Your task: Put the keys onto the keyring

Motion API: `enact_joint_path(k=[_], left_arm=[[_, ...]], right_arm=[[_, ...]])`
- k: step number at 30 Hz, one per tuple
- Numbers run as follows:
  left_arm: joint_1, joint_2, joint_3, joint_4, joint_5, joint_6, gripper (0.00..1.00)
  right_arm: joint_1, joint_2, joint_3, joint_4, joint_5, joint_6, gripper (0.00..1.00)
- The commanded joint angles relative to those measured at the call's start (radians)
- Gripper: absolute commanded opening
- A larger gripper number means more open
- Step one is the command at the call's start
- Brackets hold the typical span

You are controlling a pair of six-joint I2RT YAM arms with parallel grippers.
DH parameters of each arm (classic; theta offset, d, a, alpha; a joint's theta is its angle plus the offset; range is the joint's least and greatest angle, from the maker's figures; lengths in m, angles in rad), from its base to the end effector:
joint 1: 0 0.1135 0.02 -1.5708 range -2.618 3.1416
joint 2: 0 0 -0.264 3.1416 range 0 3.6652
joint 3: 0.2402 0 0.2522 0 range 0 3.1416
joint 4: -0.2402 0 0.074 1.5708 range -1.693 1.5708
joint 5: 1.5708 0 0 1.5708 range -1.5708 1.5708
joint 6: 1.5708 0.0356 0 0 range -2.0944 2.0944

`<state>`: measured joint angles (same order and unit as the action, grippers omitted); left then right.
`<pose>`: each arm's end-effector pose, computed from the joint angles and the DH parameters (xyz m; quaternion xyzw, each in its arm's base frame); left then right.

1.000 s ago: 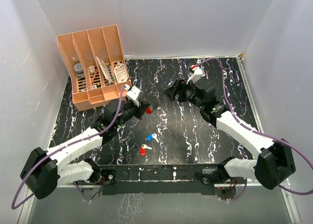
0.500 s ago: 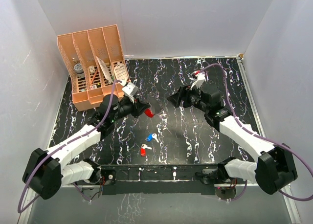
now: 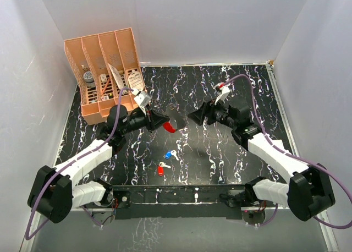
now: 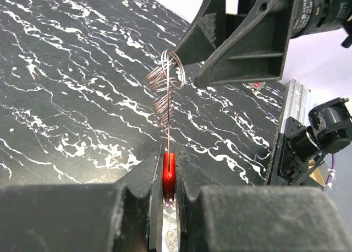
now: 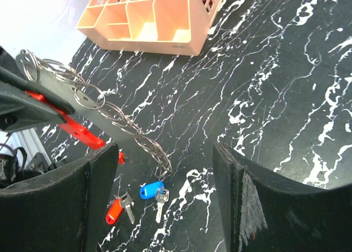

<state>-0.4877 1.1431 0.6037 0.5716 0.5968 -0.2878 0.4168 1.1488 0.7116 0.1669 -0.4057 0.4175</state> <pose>0.2158 -0.1371 0.2827 0.2765 0.6405 -0.4490 0.5583 0.2339 0.1189 0.2765 -0.1217 0.7797 0.3868 0.4772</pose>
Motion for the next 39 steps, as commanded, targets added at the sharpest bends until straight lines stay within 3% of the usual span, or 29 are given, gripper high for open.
enact_joint_path(k=[1,8,15,22,33,39], left_arm=[[0.015,-0.004,-0.003,0.096,0.096,-0.02,0.0],[0.027,0.001,0.004,0.1,0.141,-0.022,0.0],[0.031,0.0,0.008,0.072,0.146,-0.009,0.0],[0.031,0.002,0.026,-0.014,0.048,0.003,0.0],[0.031,0.049,0.075,-0.067,-0.029,-0.057,0.0],[0.031,0.036,0.091,-0.082,-0.083,-0.082,0.0]], right_arm=[[-0.003,-0.007,-0.014,0.123,-0.1,-0.052,0.68],[-0.004,0.034,-0.044,0.273,-0.259,-0.076,0.69],[-0.004,0.097,-0.041,0.32,-0.339,-0.074,0.67],[-0.004,0.04,-0.029,0.287,-0.24,-0.055,0.61],[0.05,0.052,0.113,0.007,-0.045,-0.143,0.5],[0.058,0.084,0.143,-0.079,0.02,-0.145,0.51]])
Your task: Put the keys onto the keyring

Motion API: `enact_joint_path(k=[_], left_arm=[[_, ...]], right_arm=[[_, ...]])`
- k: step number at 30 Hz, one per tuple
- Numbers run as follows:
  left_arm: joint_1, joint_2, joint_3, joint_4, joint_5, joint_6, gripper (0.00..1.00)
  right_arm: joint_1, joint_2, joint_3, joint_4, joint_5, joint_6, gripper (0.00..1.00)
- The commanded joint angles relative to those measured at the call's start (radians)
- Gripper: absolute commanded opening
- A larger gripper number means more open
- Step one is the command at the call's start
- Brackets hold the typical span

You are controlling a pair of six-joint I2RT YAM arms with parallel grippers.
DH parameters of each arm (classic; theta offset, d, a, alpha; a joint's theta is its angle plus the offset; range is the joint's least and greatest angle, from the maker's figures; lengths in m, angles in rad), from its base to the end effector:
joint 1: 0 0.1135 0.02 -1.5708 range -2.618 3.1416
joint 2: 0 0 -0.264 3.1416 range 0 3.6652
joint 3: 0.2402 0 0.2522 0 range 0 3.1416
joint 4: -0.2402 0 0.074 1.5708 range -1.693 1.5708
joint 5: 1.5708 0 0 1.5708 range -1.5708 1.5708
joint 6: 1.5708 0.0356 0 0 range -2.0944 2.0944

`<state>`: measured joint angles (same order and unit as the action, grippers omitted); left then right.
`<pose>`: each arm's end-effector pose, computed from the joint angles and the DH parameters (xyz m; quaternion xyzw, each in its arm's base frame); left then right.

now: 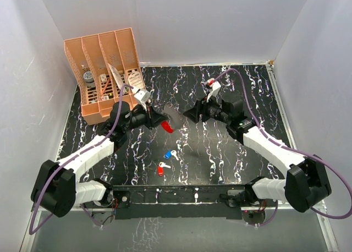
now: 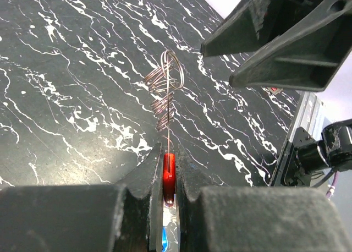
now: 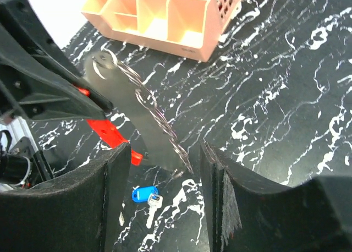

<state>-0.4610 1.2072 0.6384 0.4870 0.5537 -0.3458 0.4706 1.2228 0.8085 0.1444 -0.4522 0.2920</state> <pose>0.2324 -0.1363 0.2703 0.2256 0.6956 -0.4407 0.5206 0.2430 0.1411 0.2897 -0.2044 0.7604 0.3852 0.4814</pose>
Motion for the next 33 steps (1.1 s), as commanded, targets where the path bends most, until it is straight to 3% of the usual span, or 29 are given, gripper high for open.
enact_joint_path(k=[1,13,18,23,33], left_arm=[[0.004,-0.029,0.06,-0.004,-0.051,-0.026,0.0],[0.004,-0.098,0.061,-0.07,-0.212,-0.011,0.0],[0.004,-0.134,0.041,-0.06,-0.237,-0.026,0.0],[0.005,-0.15,0.045,-0.059,-0.193,-0.05,0.0],[0.004,-0.181,0.043,-0.075,-0.053,-0.036,0.0]], right_arm=[[0.006,0.007,0.043,-0.058,0.078,-0.019,0.51],[0.02,0.025,0.03,-0.152,0.15,0.034,0.55],[0.043,0.049,-0.006,-0.098,0.108,0.064,0.56],[0.043,0.076,-0.037,0.043,0.033,0.075,0.61],[0.037,0.122,0.011,0.151,-0.053,0.02,0.7]])
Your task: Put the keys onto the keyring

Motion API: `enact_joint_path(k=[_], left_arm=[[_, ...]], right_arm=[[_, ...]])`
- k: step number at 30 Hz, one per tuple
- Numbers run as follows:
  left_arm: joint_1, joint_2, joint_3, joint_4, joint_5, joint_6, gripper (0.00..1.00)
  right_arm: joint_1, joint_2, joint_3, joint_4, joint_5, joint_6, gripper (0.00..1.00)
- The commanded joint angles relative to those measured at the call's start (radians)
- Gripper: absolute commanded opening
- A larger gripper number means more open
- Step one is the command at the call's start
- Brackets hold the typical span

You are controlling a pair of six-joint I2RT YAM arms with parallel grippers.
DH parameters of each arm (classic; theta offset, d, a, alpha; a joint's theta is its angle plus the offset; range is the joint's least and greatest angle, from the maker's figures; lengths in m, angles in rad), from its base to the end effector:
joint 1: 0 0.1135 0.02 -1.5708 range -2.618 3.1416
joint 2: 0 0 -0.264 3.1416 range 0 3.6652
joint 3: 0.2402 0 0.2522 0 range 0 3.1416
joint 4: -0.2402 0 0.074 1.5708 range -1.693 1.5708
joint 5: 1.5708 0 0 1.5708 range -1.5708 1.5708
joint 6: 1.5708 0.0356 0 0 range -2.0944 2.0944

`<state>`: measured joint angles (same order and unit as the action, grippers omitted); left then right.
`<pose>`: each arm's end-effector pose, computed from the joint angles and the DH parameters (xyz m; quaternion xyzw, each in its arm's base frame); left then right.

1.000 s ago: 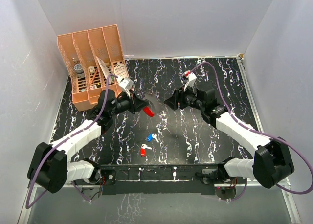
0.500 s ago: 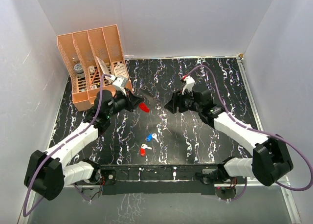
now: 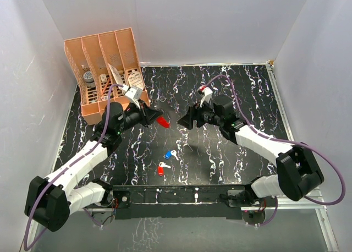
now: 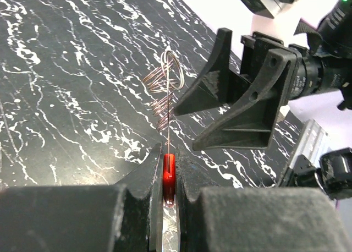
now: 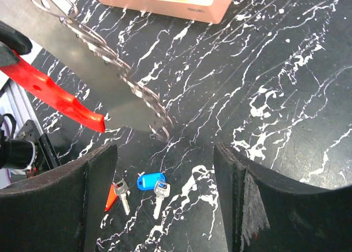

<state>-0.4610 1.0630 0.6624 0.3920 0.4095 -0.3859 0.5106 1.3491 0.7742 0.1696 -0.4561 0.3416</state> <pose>0.2151 -0.1227 0.3030 0.1692 0.6894 -0.4149 0.5691 0.2519 0.1591 0.2464 -0.1926 0.7999 0.3935 0.4101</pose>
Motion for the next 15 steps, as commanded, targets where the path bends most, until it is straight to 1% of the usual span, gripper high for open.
enact_joint_path(k=[1,8,12,15], left_arm=[[0.004,-0.037,0.017,0.024,0.11,0.008,0.0],[0.004,-0.016,-0.006,0.072,0.254,0.009,0.0],[0.004,0.013,-0.012,0.104,0.343,0.016,0.0],[0.005,0.035,-0.007,0.088,0.369,0.036,0.0]], right_arm=[[-0.005,-0.005,0.051,0.125,-0.05,-0.04,0.7],[-0.01,-0.041,0.085,0.096,-0.089,-0.111,0.71],[-0.018,-0.046,0.095,0.094,-0.166,-0.14,0.71],[-0.034,-0.052,0.092,0.104,-0.226,-0.145,0.69]])
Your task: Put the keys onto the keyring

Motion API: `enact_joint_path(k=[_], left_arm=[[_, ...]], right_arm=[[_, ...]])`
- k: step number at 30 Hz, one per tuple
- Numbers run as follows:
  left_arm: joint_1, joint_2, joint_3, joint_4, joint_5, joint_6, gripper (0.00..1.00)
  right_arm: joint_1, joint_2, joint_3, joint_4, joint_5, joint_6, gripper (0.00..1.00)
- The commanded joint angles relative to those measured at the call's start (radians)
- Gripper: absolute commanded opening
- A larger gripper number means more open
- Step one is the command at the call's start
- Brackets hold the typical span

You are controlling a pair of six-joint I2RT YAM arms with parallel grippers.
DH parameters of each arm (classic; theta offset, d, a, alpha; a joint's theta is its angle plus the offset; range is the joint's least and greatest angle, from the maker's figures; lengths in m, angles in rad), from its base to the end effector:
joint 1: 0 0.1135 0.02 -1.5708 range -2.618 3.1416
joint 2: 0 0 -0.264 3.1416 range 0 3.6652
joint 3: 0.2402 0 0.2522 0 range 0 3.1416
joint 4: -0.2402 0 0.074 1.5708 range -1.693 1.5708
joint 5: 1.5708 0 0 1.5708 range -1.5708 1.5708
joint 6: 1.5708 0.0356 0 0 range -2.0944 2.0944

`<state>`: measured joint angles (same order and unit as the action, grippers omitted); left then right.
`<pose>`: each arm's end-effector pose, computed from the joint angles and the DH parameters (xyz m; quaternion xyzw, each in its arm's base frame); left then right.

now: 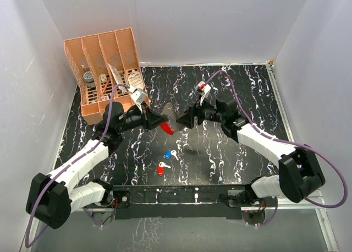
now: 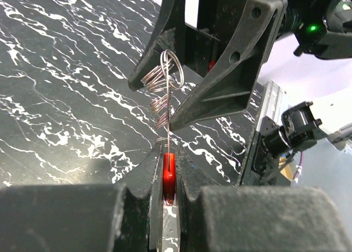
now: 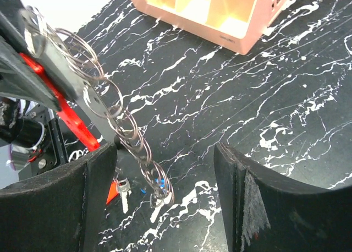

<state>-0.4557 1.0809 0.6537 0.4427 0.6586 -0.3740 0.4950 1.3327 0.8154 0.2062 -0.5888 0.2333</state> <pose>0.2111 -0.1277 0.3011 0.2574 0.6539 -0.4794 0.5256 0.2537 0.1594 0.2693 -0.2704 0.7444 0.4199 0.4432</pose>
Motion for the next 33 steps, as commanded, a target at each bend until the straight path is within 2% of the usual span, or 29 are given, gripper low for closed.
enact_joint_path(k=[1,4,11,16,23,29,33], left_arm=[[-0.001,0.024,0.002,0.03,0.126,0.037,0.0],[0.0,0.037,0.007,-0.004,0.117,0.064,0.0],[0.0,0.07,0.005,-0.056,-0.021,0.078,0.0],[-0.001,0.135,0.009,0.01,0.042,0.055,0.0],[-0.001,0.147,0.003,0.047,0.075,0.032,0.0],[-0.001,0.176,-0.038,0.216,0.129,-0.106,0.0],[0.007,0.226,-0.073,0.433,0.173,-0.274,0.0]], right_arm=[[-0.024,-0.041,0.046,0.076,-0.115,-0.035,0.69],[-0.04,-0.054,0.035,0.106,-0.143,-0.013,0.68],[-0.047,-0.065,0.052,0.11,-0.089,0.081,0.64],[-0.047,0.002,0.073,0.143,-0.164,0.112,0.64],[-0.047,0.014,0.06,0.168,-0.133,0.145,0.63],[-0.047,0.041,0.077,0.128,-0.149,0.162,0.63],[-0.054,0.033,0.037,0.137,-0.166,0.132,0.64]])
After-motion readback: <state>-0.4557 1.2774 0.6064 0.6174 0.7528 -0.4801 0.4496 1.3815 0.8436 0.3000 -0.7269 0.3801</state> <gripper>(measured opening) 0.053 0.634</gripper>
